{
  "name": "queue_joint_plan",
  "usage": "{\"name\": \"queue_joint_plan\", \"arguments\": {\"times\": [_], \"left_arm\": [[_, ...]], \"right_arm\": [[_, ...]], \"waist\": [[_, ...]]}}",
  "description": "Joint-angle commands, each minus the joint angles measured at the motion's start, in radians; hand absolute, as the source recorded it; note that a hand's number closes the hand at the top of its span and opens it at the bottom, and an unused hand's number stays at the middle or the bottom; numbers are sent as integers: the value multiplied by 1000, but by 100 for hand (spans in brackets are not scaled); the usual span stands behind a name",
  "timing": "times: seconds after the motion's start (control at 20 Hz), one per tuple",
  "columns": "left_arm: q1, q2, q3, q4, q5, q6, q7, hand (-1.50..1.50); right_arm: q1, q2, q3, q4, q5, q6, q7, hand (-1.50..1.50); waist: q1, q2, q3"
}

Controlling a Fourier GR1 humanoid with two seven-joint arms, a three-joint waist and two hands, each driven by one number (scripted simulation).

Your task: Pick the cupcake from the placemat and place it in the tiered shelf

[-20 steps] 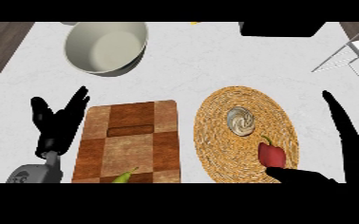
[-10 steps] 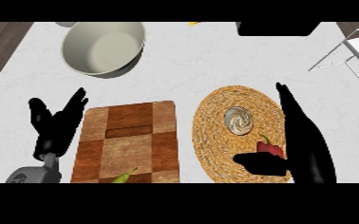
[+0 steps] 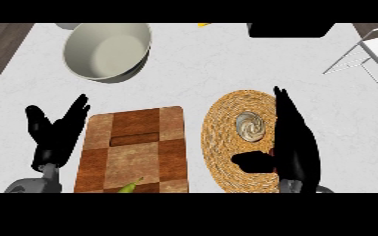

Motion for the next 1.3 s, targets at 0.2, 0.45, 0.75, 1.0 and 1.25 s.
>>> {"name": "queue_joint_plan", "arguments": {"times": [0.2,0.45,0.75,1.0,1.25], "left_arm": [[-2,-44,-13,41,-36,19,18,0],[-56,-40,11,62,-19,5,65,0],[28,-22,36,37,-5,-59,8,0],[32,-47,19,3,-36,-42,41,0],[-14,-53,47,46,-59,-33,35,0]], "right_arm": [[12,121,5,70,126,19,105,-150],[10,114,-88,175,128,14,8,-150],[7,140,-141,284,179,-36,-66,-150],[-72,179,-179,374,187,-84,-112,-150],[65,162,-161,344,195,-140,-215,-150]], "waist": [[-6,5,-7],[-8,7,-7],[-1,6,-6],[1,6,-6],[-7,6,-6]]}}
